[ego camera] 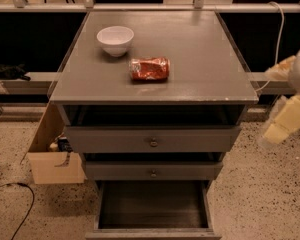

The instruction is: Close bottom drawer

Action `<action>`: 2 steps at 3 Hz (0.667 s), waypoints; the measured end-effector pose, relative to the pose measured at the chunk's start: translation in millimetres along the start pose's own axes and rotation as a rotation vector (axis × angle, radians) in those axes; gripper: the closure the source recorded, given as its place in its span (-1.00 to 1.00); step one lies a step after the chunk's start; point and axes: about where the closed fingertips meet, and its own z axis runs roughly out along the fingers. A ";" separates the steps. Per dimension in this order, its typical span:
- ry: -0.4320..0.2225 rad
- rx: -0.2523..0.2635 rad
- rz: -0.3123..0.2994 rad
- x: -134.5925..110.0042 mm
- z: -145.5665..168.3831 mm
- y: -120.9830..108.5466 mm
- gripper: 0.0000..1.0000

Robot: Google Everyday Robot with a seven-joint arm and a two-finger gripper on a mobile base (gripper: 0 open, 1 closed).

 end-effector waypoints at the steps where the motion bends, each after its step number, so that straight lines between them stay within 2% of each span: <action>1: -0.148 -0.060 0.143 18.5 43.0 23.6 -1.00; 2: -0.156 -0.115 0.192 29.5 65.1 45.9 -1.00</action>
Offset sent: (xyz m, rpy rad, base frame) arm -0.0138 0.0051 -0.0448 0.1821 0.0314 -0.0824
